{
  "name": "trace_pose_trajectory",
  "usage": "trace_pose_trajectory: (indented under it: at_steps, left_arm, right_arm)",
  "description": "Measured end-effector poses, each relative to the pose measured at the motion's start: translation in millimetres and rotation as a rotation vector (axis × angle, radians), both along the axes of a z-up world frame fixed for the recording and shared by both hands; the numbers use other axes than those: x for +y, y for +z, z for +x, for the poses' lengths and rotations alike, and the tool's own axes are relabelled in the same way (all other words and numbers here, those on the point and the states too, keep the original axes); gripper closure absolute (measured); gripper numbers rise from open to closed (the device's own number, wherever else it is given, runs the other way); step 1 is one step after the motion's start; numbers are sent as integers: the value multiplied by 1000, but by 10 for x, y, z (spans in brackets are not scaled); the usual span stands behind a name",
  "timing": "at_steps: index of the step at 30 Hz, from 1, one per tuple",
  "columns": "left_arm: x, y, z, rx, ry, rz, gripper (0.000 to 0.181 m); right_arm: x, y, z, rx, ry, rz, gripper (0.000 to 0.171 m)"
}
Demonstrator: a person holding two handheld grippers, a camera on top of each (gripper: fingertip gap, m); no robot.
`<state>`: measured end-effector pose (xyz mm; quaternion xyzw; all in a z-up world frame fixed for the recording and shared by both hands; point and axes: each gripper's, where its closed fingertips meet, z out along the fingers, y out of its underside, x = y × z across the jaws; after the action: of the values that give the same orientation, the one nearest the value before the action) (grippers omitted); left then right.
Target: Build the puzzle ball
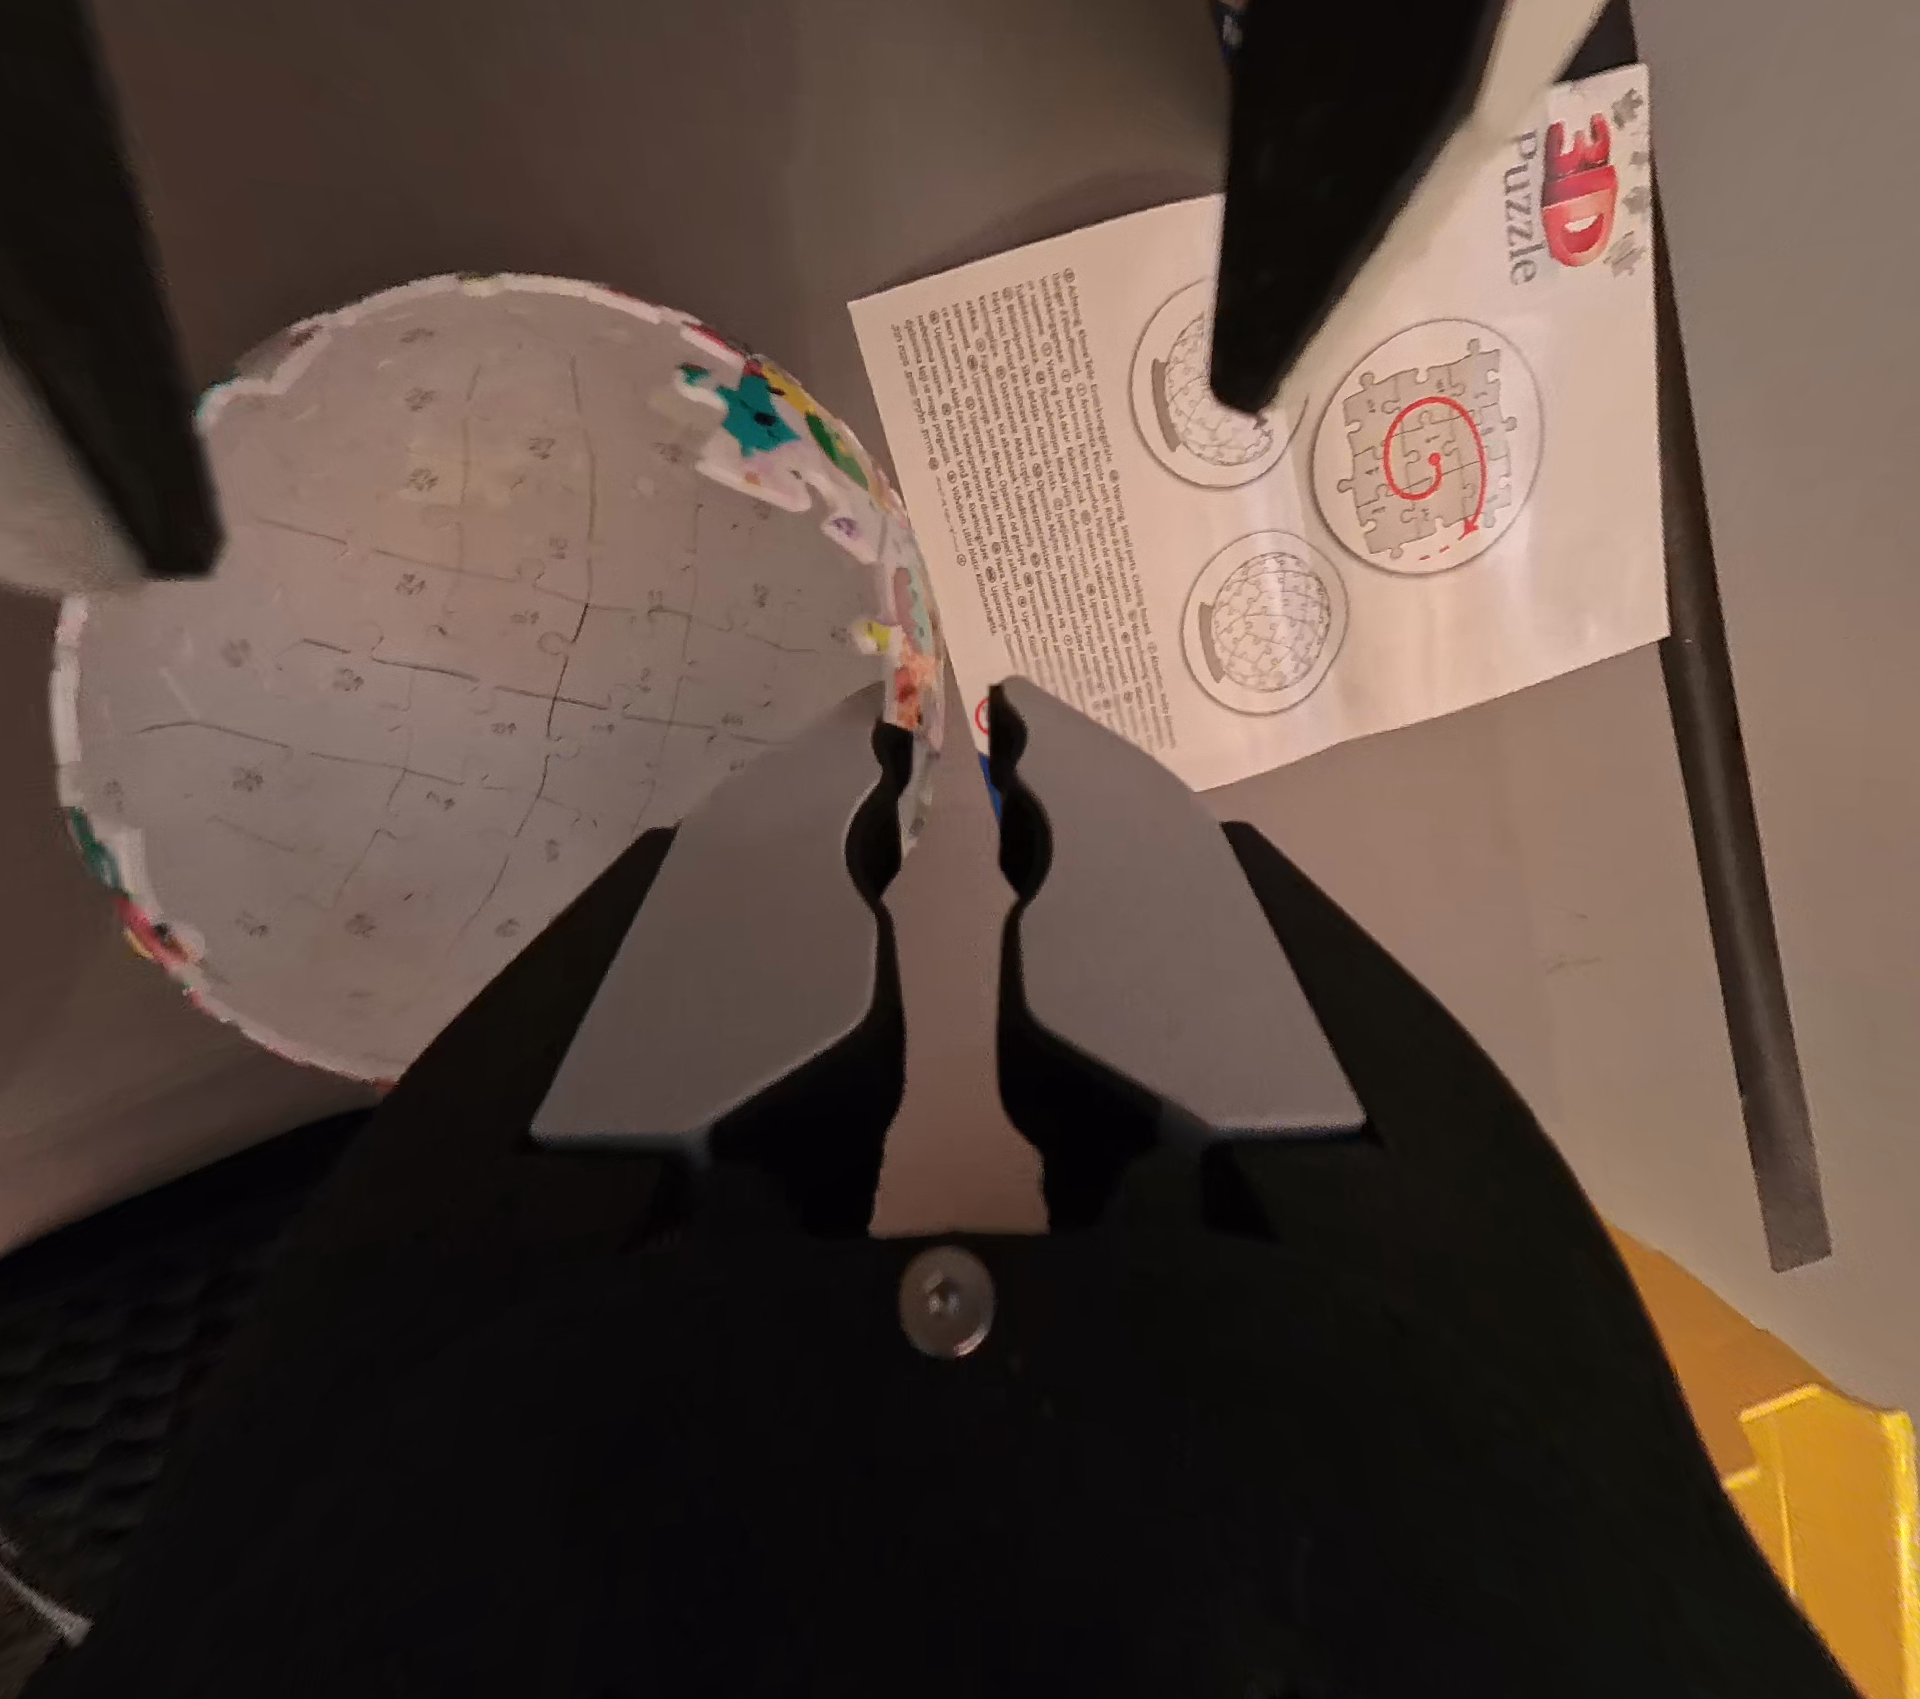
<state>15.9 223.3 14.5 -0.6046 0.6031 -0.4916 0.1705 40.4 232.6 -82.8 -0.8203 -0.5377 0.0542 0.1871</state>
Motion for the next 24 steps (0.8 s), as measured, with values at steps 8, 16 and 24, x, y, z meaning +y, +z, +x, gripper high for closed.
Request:
trace_pose_trajectory:
  at_steps: [8,16,24]
  left_arm:
    - [-3,-7,1,4,-1,1,121]
    - [-7,-28,4,14,-4,5,122]
    - [22,4,-37,2,8,9,122]
  right_arm:
    - [36,49,-114,-18,91,84,152]
    - [41,-29,-103,-74,75,71,165]
    - [38,-23,-104,-61,60,63,166]
